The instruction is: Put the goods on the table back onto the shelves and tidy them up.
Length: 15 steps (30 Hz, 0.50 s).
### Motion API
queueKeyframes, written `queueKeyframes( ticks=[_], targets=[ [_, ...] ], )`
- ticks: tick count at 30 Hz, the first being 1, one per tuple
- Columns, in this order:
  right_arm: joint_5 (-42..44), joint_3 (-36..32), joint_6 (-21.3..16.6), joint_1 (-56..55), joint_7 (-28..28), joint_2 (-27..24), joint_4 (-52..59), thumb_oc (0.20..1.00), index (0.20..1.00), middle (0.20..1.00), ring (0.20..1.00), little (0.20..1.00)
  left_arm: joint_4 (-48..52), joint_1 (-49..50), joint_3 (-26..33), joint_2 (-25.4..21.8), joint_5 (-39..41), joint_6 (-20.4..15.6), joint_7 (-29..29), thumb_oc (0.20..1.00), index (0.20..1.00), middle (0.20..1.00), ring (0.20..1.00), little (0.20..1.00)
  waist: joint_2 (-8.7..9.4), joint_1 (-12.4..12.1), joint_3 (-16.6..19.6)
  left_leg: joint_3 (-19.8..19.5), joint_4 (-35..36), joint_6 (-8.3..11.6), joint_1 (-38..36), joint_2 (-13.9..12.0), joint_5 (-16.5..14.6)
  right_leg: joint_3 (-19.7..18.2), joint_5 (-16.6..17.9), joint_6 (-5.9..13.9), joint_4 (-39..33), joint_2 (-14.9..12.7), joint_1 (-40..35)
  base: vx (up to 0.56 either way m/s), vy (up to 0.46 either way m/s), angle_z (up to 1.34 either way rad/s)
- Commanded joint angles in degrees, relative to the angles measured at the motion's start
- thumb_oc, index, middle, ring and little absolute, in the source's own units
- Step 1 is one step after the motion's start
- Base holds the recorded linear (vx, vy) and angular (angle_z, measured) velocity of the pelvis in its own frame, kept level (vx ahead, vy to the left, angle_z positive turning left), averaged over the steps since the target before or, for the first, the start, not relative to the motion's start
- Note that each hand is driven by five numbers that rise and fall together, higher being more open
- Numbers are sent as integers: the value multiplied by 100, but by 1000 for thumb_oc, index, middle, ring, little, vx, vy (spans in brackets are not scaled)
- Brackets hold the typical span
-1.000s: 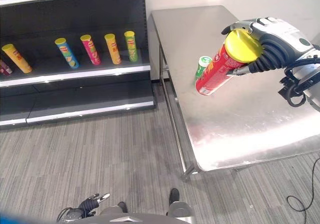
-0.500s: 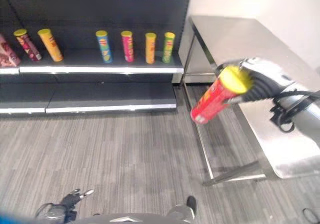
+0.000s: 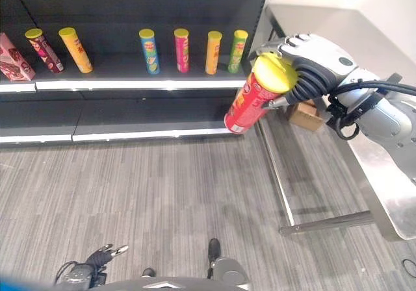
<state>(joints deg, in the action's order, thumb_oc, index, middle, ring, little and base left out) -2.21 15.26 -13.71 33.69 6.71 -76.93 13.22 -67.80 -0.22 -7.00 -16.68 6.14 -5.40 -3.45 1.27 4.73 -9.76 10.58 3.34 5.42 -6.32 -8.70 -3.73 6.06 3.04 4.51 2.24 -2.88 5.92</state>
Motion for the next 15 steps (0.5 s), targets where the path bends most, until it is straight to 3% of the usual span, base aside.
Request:
queueKeyframes(
  ticks=[1,4,6,7,8,9,10,13,15],
  targets=[
    [121,-48,3,125,-144,134,100,200,200,200,200,200,-77,-56,-91,-345,-136,-62,-16,1000,1000,1000,1000,1000,184,-81,49,-448,166,-221,-85,772,-20,268,248,432,-425,87,634,196,-2,39],
    [-53,354,31,361,-173,235,-19,200,200,200,200,200,-51,-83,-97,-295,-105,-49,40,1000,1000,1000,1000,1000,179,-93,116,-459,166,-195,-294,820,-218,496,317,357,-461,15,417,206,-65,30],
    [-73,533,47,522,-164,269,-45,200,200,200,200,200,59,-95,-121,-259,-50,-40,63,1000,1000,1000,1000,1000,146,-106,157,-422,-315,-128,-289,778,-437,667,218,314,-420,-34,246,237,-86,33],
    [-86,632,34,629,-184,250,-42,200,200,200,200,200,107,-131,-162,-216,-23,-38,92,1000,1000,1000,1000,1000,141,-105,110,-324,-911,7,-108,712,-624,740,149,286,-413,-86,75,144,-55,43],
    [-95,703,56,713,-188,217,-44,200,200,200,200,200,177,-144,-185,-207,27,-36,115,1000,1000,1000,1000,1000,184,-100,65,-260,-1427,118,178,678,-532,792,108,262,-445,-190,-27,127,-44,55],
    [-153,847,88,831,-243,194,-88,200,200,200,200,200,277,-209,-161,-165,202,-33,224,1000,1000,1000,1000,1000,230,-133,-54,92,-2121,242,689,341,-237,946,-41,185,-484,-353,-255,95,-2,52],
    [-173,920,101,876,-247,195,-99,200,200,200,200,200,338,-179,-136,-152,251,-32,249,1000,1000,1000,1000,1000,211,-171,-68,191,-2159,235,779,219,-218,955,-94,160,-505,-354,-324,89,5,48],
    [-179,1009,100,918,-220,227,-85,200,200,200,200,200,337,-137,-107,-141,253,-41,264,1000,1000,1000,1000,1000,194,-243,-20,210,-1738,193,780,57,-180,925,-182,190,-547,-379,-425,178,72,0],
    [-121,1027,57,907,-216,213,-78,200,200,200,200,200,233,-119,-89,-123,255,-55,297,1000,1000,1000,1000,1000,148,-282,11,-5,-946,284,767,-365,349,791,-351,243,-508,-497,-481,284,213,-21]
  ],
)
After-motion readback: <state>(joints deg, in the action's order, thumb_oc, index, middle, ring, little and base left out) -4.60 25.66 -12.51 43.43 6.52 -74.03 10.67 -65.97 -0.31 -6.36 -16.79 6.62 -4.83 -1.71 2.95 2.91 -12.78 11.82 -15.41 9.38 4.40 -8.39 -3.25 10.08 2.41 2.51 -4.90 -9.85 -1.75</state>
